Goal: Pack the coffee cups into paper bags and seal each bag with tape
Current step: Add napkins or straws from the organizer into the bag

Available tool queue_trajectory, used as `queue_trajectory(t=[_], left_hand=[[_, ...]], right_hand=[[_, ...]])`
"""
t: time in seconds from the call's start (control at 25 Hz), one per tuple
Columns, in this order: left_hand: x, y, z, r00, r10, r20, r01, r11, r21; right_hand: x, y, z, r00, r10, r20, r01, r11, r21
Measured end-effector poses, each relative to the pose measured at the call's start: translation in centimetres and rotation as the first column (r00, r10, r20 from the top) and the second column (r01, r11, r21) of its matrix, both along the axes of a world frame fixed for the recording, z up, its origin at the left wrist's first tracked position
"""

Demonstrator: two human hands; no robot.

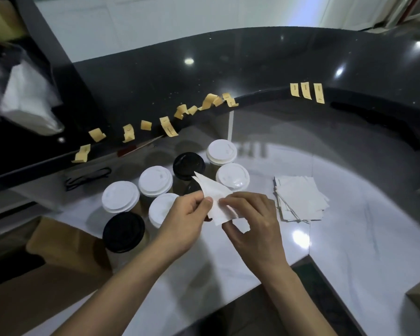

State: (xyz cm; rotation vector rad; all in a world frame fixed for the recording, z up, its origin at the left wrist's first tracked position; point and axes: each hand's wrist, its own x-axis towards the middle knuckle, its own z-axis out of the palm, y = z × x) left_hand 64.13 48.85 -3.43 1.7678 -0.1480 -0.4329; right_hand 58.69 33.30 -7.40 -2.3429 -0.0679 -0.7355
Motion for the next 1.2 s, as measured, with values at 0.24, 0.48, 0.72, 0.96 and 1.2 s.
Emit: queue_trajectory(t=[0.24, 0.48, 0.72, 0.96, 1.2], left_hand=[[-1.1, 4.6, 3.0, 0.992, 0.099, 0.075, -0.101, 0.995, 0.024], [-3.0, 11.1, 5.6, 0.962, 0.142, 0.233, -0.190, 0.962, 0.197], [-5.9, 16.9, 9.4, 0.865, 0.071, 0.497, -0.336, 0.817, 0.468], [-8.1, 22.8, 11.6, 0.790, 0.105, 0.604, -0.489, 0.701, 0.519], [-9.5, 29.8, 11.5, 0.742, 0.337, 0.579, -0.631, 0.643, 0.434]], right_hand=[[1.1, 4.5, 2.0, 0.996, 0.085, -0.005, -0.082, 0.971, 0.225], [2.8, 10.4, 5.2, 0.967, 0.247, -0.062, -0.185, 0.848, 0.496], [3.7, 16.2, 7.4, 0.939, 0.333, -0.088, -0.235, 0.805, 0.545], [4.0, 21.1, 8.2, 0.907, 0.403, -0.120, -0.281, 0.793, 0.541], [3.6, 24.4, 9.1, 0.900, 0.424, -0.105, -0.324, 0.809, 0.491]])
